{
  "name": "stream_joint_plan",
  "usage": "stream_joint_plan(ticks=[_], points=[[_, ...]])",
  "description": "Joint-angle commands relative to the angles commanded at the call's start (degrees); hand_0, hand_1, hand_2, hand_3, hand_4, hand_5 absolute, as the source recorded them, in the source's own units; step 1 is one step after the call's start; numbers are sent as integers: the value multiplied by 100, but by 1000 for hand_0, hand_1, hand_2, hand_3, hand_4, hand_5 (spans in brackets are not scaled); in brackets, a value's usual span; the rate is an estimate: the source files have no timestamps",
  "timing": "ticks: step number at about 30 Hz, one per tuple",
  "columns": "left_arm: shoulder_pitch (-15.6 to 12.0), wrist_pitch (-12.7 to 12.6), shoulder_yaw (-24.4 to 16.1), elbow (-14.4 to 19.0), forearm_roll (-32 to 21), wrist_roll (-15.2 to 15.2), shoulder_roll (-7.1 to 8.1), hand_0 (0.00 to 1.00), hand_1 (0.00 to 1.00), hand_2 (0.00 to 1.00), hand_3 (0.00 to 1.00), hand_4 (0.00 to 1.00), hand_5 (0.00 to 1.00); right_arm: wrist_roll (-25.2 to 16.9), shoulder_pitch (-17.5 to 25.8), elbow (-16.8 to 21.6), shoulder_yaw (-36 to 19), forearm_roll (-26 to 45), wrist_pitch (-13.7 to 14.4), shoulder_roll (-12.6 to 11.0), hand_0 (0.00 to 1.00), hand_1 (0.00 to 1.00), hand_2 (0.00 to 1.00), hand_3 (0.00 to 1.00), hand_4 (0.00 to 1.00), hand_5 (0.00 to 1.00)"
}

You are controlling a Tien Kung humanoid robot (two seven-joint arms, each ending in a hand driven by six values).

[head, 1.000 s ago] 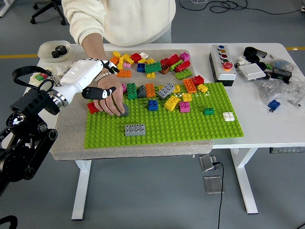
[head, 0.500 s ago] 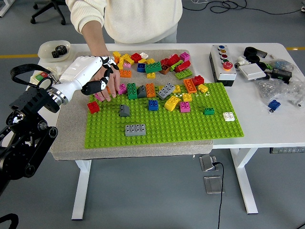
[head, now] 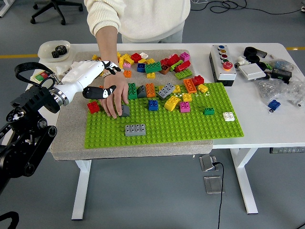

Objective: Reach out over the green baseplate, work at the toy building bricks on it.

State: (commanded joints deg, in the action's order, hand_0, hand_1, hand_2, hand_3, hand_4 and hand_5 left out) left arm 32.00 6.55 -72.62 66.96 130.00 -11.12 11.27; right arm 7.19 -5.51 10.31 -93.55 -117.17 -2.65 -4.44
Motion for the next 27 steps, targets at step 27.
stream_joint_plan(ticks=[27], points=[[40, -103, 10, -155, -22, -9, -20, 780, 745, 634, 660, 705, 143, -3, 12, 0, 2, -7, -1, 0, 729, 608, 614, 522, 716, 521]])
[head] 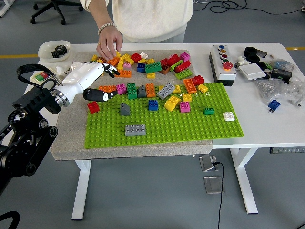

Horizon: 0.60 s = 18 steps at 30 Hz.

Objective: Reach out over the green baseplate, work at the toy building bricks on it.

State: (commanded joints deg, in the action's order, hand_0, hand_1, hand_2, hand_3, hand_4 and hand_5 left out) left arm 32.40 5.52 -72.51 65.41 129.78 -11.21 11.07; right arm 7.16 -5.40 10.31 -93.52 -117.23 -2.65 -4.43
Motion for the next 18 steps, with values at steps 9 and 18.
stream_joint_plan(ticks=[9, 18], points=[[19, 72, 131, -105, 22, -38, 8, 796, 761, 630, 703, 715, 137, -3, -11, 0, 8, 20, 2, -1, 729, 608, 617, 523, 717, 521], [76, 134, 463, -399, 22, -58, -64, 810, 778, 672, 778, 791, 155, -2, -30, 0, 22, 48, 3, -1, 729, 608, 617, 524, 717, 522]])
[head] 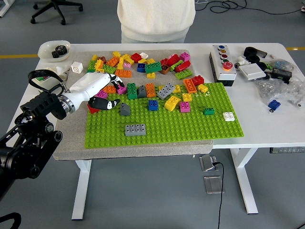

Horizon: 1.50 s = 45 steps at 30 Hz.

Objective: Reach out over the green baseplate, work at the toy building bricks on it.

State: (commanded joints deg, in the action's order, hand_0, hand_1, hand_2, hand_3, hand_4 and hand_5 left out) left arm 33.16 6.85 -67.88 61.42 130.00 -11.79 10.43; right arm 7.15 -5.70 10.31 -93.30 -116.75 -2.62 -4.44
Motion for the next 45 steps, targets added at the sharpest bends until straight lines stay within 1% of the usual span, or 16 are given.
stream_joint_plan(ticks=[2, 3, 8, 9, 12, 19, 32, 36, 40, 45], points=[[14, -1, 50, -86, 0, 0, -35, 810, 778, 672, 778, 791, 155, 0, -4, 0, 3, 1, 0, 0, 729, 608, 617, 524, 717, 522], [20, -2, 65, -119, 0, 0, -49, 818, 785, 700, 802, 810, 169, 0, -4, 0, 4, 3, -1, 0, 729, 608, 617, 524, 717, 522], [85, -14, 119, -326, 0, -4, -126, 818, 785, 700, 802, 810, 169, -4, -7, 0, 2, 5, -1, -4, 729, 608, 617, 524, 717, 522], [94, -14, 119, -359, 0, -5, -141, 824, 792, 730, 820, 824, 172, -4, -8, 0, 1, 2, -2, -4, 729, 608, 618, 524, 718, 523], [112, -20, 128, -429, 0, -4, -170, 824, 792, 730, 820, 824, 172, -3, -8, 0, 0, -1, -3, -4, 729, 608, 618, 524, 718, 523], [209, -110, 211, -720, 0, -32, -248, 826, 793, 736, 819, 821, 171, -1, -18, 0, 5, -4, -5, 2, 729, 608, 618, 524, 718, 523], [359, -244, 452, -1085, 0, -76, -305, 827, 786, 726, 812, 813, 167, 0, -8, 0, 11, -45, -16, 5, 730, 608, 617, 522, 717, 523], [392, -308, 511, -1175, 0, -84, -320, 826, 788, 723, 810, 810, 166, -1, -6, 0, 14, -52, -19, 5, 730, 608, 617, 523, 718, 523], [480, -420, 601, -1349, 0, -101, -332, 829, 788, 723, 795, 806, 167, 1, -4, 0, 20, -65, -22, 9, 730, 608, 617, 523, 718, 524], [542, -471, 643, -1480, 0, -120, -328, 829, 788, 723, 795, 806, 167, 1, -5, 0, 21, -68, -24, 11, 730, 608, 617, 523, 718, 524]])
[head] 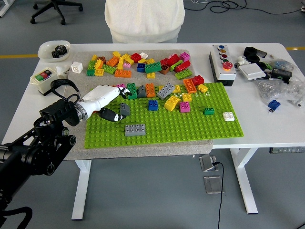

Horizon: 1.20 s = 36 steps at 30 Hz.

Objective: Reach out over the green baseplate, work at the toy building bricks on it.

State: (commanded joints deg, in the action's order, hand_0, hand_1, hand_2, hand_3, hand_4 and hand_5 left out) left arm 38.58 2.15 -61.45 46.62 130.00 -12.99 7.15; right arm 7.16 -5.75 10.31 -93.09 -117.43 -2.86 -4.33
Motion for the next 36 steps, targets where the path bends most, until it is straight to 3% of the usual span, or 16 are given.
stream_joint_plan(ticks=[9, 25, 36], points=[[82, 16, -20, -232, 0, 36, -39, 823, 778, 686, 759, 764, 156, -1, -7, 0, -1, -3, -2, -1, 731, 607, 617, 523, 718, 523], [227, 478, -326, -387, 0, 328, -237, 819, 775, 678, 703, 706, 144, -8, -27, 0, -24, 11, 0, -18, 731, 609, 617, 523, 719, 522], [200, 589, -299, -440, 0, 384, -311, 824, 775, 687, 715, 714, 155, -13, -31, 0, -40, 9, -8, -19, 732, 609, 617, 523, 719, 523]])
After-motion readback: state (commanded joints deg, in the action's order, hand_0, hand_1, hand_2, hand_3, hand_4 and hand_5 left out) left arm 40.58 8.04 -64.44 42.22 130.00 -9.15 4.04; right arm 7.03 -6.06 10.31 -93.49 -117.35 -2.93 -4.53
